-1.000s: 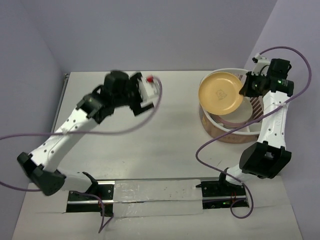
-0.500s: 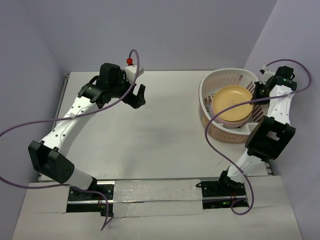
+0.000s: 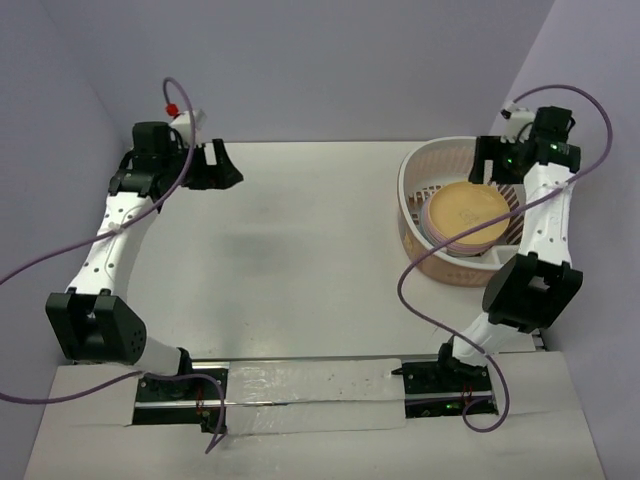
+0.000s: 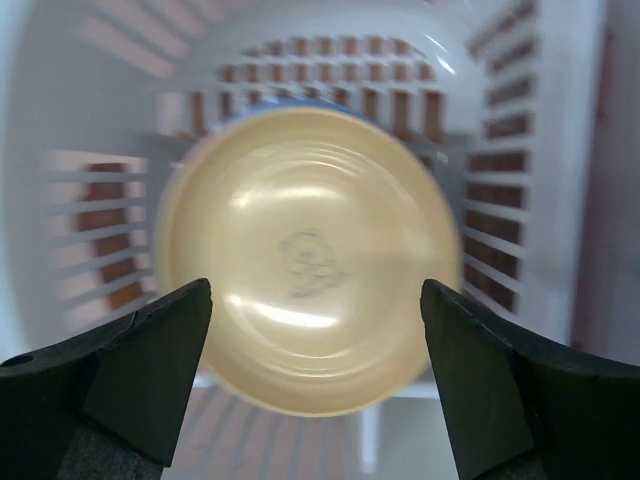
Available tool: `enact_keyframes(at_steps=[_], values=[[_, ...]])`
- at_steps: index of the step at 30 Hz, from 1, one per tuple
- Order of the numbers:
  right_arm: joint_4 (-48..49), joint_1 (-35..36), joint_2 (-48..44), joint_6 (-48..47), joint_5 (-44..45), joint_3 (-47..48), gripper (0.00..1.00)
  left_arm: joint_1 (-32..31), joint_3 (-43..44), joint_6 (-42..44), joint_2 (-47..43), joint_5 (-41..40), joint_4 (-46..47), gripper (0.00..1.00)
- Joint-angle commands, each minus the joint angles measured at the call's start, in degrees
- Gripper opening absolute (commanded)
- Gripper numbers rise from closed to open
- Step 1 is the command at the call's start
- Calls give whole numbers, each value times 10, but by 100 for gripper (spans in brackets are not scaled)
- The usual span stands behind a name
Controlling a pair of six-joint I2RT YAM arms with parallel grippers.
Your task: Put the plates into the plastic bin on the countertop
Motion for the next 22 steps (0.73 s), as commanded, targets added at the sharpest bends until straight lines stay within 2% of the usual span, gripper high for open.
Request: enact_keyframes(at_steps=[1, 2, 4, 6, 9, 16, 22], values=[[23, 128, -92, 84, -36, 12, 93, 46, -39, -37, -51, 5, 46, 99], [55, 188, -109, 109, -35, -15, 97, 61, -55, -34, -62, 1, 47, 99], [113, 278, -126, 150, -22, -58, 100, 88, -95, -24, -81, -14, 56, 99], [164, 330, -131, 173, -7, -94, 100, 103, -140, -8, -104, -39, 66, 99], [182, 403, -117, 192, 33, -110, 100, 107, -189, 14, -132, -76, 73, 99], [243, 468, -146, 196, 75, -201, 100, 108, -221, 43, -176, -111, 79, 99], [246, 486, -165, 192, 89, -211, 100, 108, -213, 49, -167, -107, 72, 99]])
